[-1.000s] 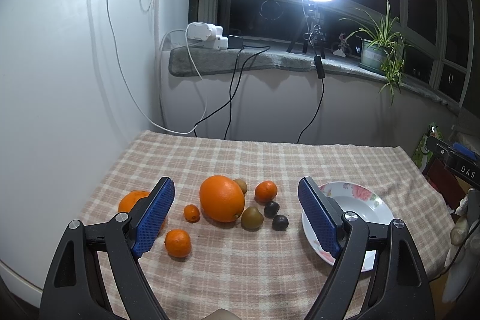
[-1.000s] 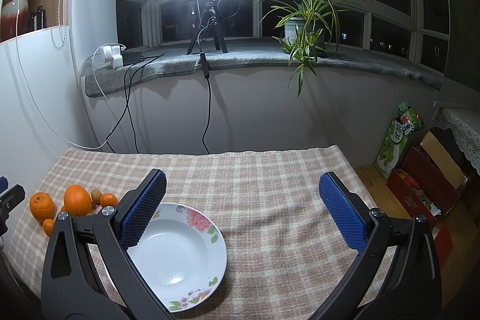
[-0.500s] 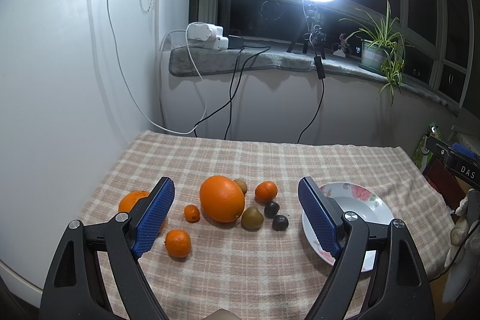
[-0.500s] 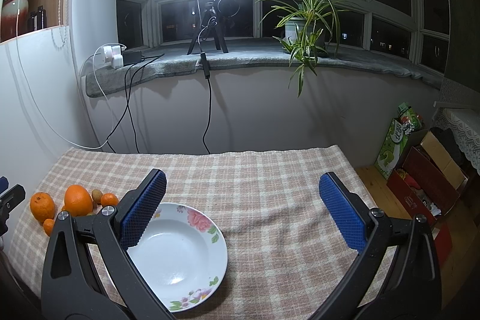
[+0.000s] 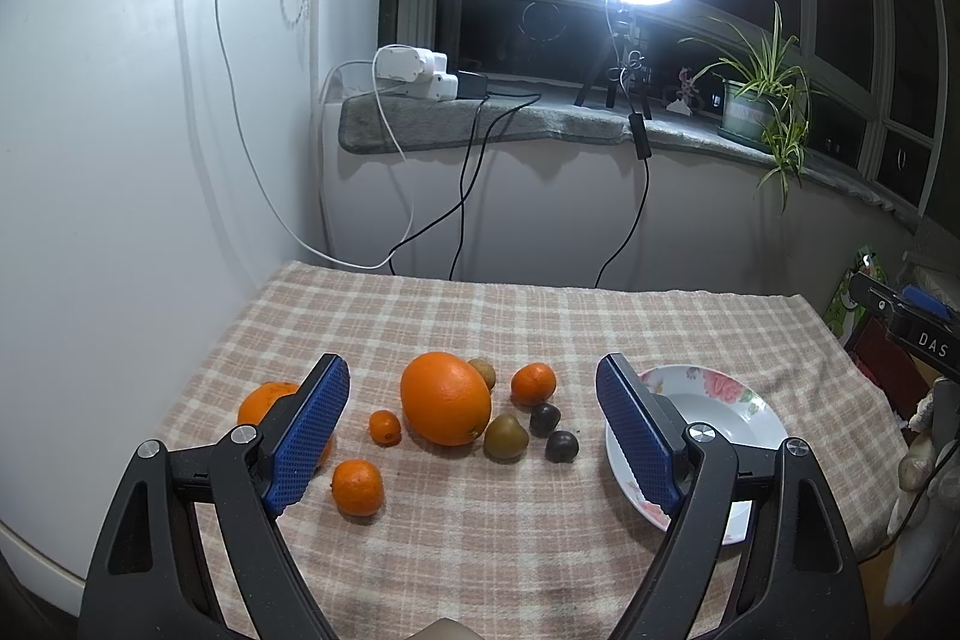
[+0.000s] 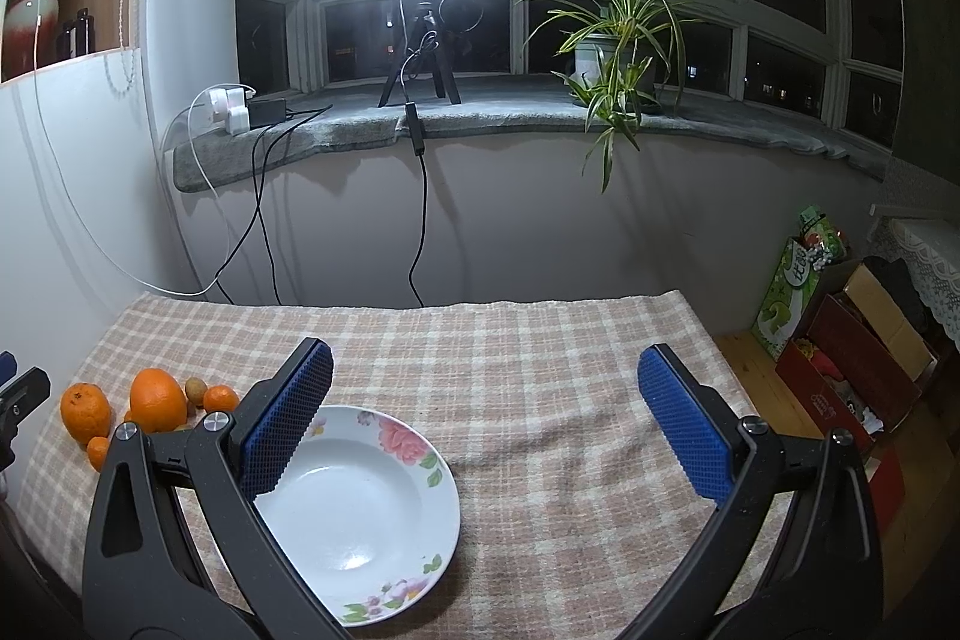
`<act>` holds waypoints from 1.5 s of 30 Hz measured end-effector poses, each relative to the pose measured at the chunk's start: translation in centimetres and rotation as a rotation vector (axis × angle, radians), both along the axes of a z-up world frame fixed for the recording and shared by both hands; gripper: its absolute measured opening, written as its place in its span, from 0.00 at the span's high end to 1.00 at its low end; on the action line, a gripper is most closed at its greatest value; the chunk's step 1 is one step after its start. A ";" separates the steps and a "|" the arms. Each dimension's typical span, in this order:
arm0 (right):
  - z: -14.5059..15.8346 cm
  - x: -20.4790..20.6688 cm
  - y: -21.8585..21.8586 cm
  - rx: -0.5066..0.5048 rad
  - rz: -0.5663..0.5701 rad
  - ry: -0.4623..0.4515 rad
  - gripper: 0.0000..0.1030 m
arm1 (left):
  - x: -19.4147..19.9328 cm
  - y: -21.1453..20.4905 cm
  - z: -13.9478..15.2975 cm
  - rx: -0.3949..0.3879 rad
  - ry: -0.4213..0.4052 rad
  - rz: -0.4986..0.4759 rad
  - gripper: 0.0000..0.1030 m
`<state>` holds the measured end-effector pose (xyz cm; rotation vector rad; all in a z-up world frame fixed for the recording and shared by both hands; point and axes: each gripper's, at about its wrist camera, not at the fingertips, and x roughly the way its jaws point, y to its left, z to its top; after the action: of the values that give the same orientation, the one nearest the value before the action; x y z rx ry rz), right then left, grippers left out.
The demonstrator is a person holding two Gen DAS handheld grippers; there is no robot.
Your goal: Organize fruits
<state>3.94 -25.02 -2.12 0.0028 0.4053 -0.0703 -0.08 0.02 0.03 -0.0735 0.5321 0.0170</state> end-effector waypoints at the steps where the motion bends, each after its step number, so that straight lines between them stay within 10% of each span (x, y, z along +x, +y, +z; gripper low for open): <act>1: 0.0 0.0 0.0 -0.001 0.001 0.001 0.00 | 0.0 0.0 0.0 0.000 0.001 0.000 0.18; 21: -1.0 1.7 1.9 -0.010 0.055 0.038 0.00 | 0.4 1.7 -0.9 -0.024 0.016 0.028 0.18; 45: -3.7 6.0 13.0 0.037 0.507 0.214 0.03 | -0.8 9.7 -6.2 -0.144 0.134 0.160 0.28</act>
<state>9.91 -12.04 -5.82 -0.0714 0.6101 0.4401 -0.86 9.68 -6.16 -0.2568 0.6596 0.1405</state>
